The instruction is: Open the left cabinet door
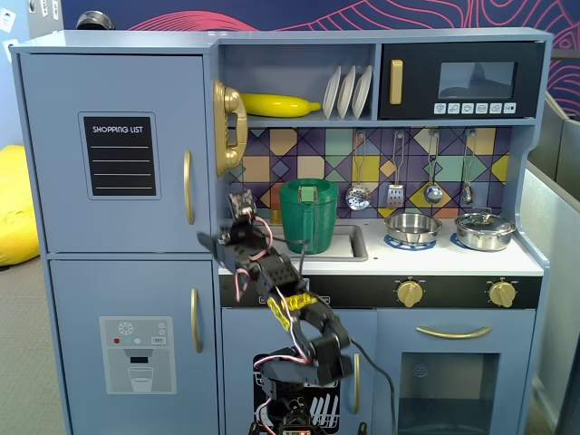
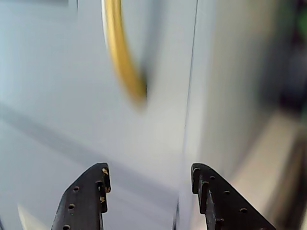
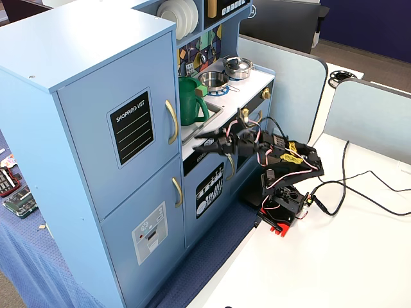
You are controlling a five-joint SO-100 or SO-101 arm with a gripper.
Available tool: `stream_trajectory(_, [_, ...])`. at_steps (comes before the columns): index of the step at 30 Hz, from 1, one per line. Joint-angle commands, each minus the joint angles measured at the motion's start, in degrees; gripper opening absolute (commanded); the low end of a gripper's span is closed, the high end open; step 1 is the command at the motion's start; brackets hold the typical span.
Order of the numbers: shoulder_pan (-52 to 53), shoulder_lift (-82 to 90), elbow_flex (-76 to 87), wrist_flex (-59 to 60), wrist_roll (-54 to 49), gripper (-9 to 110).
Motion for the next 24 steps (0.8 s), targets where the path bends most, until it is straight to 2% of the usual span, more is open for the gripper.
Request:
stream_trajectory(1, [-2.29,-7.91,-11.34,-6.59,-1.14,15])
stream_trajectory(14, [-6.86,-23.20,-27.95,-9.67,-3.16,14])
stream_trajectory(24, [-20.57,-16.35,-26.54,-0.35,-7.56,13])
